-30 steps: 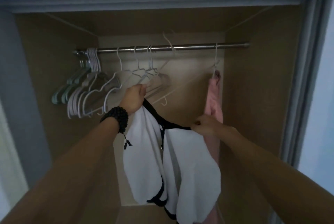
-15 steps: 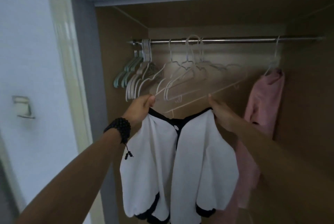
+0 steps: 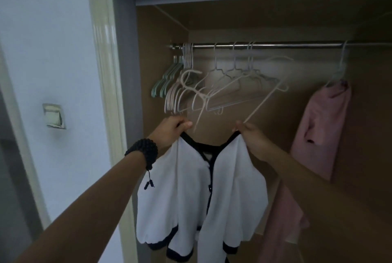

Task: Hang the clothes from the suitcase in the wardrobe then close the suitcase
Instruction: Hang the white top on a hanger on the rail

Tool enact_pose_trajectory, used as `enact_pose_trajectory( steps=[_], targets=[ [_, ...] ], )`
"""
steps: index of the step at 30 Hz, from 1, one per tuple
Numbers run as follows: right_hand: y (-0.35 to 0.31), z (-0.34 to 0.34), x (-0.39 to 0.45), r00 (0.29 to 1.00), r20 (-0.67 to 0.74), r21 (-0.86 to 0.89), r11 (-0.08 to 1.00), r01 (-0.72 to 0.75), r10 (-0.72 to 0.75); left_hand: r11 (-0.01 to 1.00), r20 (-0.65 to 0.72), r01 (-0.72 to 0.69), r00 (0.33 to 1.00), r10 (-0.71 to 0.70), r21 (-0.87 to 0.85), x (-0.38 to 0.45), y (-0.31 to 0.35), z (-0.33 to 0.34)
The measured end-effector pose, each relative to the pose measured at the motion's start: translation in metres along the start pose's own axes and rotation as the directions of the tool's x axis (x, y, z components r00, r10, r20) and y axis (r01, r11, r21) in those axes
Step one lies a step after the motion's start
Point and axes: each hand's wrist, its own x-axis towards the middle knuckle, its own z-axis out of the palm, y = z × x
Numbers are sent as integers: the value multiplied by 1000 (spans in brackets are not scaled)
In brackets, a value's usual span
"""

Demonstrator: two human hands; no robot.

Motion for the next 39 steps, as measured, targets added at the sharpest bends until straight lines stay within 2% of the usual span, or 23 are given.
enact_pose_trajectory(
  steps=[2,7,12,14,16,18,22,27,30,33,36,39],
  targets=[
    [-1,3,-9,997,50,-120,991,56,-51,999,33,1,999,0,-54,12,18,11],
    [0,-28,-27,995,38,-183,979,94,-89,952,19,13,1000,-8,-306,28,49,33],
    [2,-72,-48,991,105,-326,939,110,-80,823,41,86,996,-76,-561,52,83,54],
    [3,-96,-56,979,179,-550,815,185,-101,833,63,77,997,-51,-549,58,87,60],
    [6,-127,-66,963,252,-744,617,255,-94,836,116,110,992,-56,-537,61,81,59],
    [12,-158,-72,962,260,-809,524,265,-86,866,190,135,981,-47,-481,63,69,54],
    [7,-194,-76,982,171,-838,512,190,-84,915,290,147,956,-34,-377,53,57,52],
    [-5,-203,-72,976,127,-825,526,204,-179,986,424,113,904,-50,-123,42,55,60],
    [-13,-194,-70,946,141,-850,454,267,-291,991,424,122,901,-89,-52,40,56,66],
    [-23,-170,-67,886,225,-848,367,383,-405,999,402,34,915,-27,-11,46,66,65],
    [-29,-144,-65,869,255,-821,380,426,-424,999,428,-40,903,34,5,53,74,63],
    [-33,-119,-63,859,233,-795,419,439,-457,999,400,-37,915,43,-23,56,82,68]
  ],
)
